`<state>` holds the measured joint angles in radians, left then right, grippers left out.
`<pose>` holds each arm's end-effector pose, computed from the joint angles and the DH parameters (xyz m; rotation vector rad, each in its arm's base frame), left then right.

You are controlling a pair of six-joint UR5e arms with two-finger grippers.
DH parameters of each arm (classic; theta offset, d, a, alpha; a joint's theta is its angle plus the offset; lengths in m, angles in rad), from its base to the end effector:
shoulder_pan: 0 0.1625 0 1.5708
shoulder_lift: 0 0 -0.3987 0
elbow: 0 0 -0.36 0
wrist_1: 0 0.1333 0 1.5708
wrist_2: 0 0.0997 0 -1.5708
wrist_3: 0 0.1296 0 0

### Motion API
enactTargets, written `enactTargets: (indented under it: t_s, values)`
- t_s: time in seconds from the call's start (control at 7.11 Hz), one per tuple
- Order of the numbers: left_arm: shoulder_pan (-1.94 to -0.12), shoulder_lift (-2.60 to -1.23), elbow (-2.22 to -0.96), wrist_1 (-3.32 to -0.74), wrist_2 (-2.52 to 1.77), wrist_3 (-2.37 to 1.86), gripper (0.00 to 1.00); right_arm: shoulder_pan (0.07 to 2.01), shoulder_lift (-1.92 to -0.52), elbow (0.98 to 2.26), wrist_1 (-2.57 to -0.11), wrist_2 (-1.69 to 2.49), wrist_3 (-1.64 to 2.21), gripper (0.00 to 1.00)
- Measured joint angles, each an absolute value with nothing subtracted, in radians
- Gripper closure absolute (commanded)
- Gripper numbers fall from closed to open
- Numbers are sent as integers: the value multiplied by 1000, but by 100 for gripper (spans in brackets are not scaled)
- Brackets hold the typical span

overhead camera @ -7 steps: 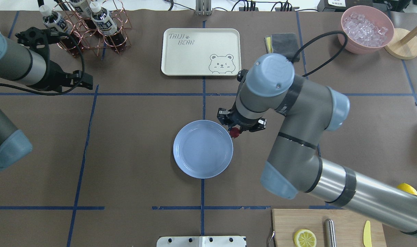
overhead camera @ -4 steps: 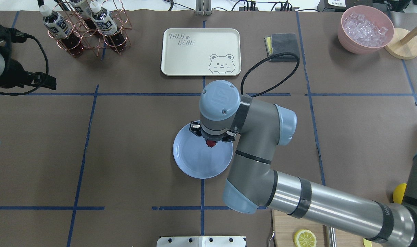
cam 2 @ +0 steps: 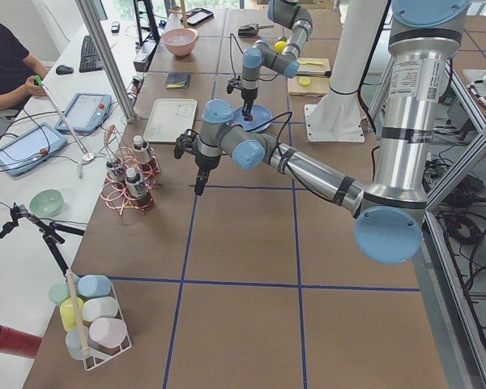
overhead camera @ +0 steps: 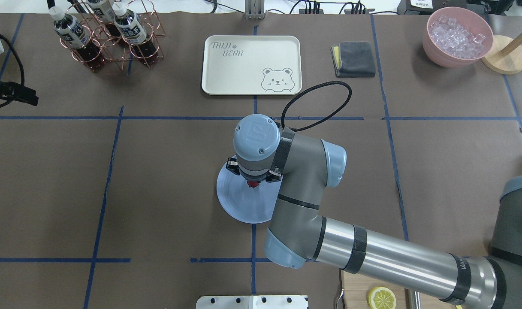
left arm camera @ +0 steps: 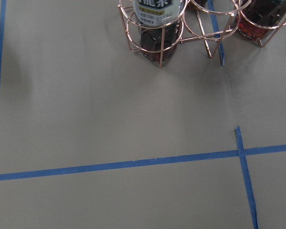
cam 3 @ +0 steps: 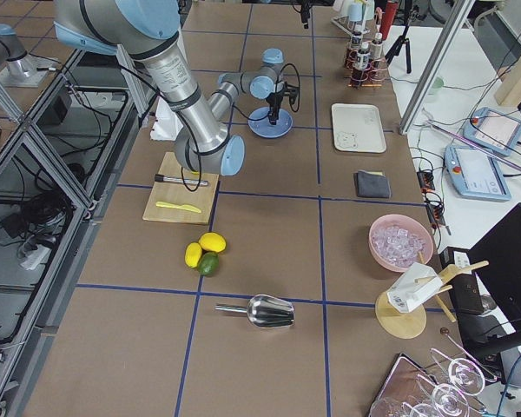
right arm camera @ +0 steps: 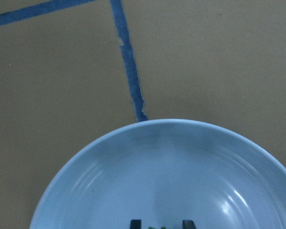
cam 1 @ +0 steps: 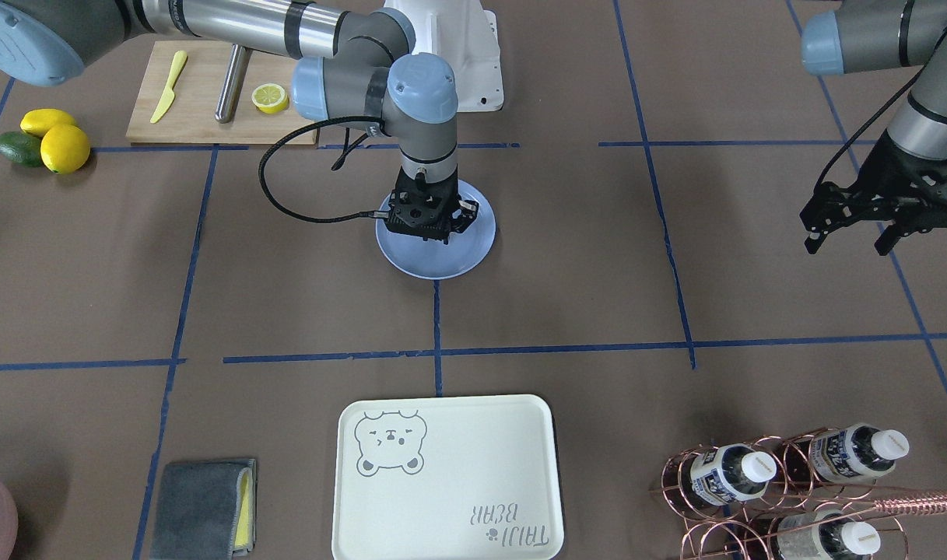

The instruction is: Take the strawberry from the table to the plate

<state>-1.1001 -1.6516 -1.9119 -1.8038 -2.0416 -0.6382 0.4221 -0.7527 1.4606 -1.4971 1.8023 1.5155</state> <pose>0.1649 -0.4884 0.4434 0.3071 0.7233 -0.0047 -0.6181 -0.3911 0.2203 -0.0295 -0.8100 0.2561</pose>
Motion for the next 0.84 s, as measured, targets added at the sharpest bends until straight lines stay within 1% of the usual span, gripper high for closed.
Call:
enactTargets:
  t_s: [0.14,0.56,0.7,0.84]
  values:
    - [-1103,-1651,-1911,-1804,-2042,-635,0,421,-753,1459,-1489,1807,1520,1]
    - [-1104,-1653,-1906,-1804,-2043,-633,0,424,-758,1471,-1494,1811,1521,0]
    - [-1106,-1654,-1905,-1804,-2044,-633,0,436,-760,1493,-1510,1813,1520,0]
    - [-1114,-1657,-1902,-1801,-2045,-629,0,470,-762,1550,-1559,1821,1515,0]
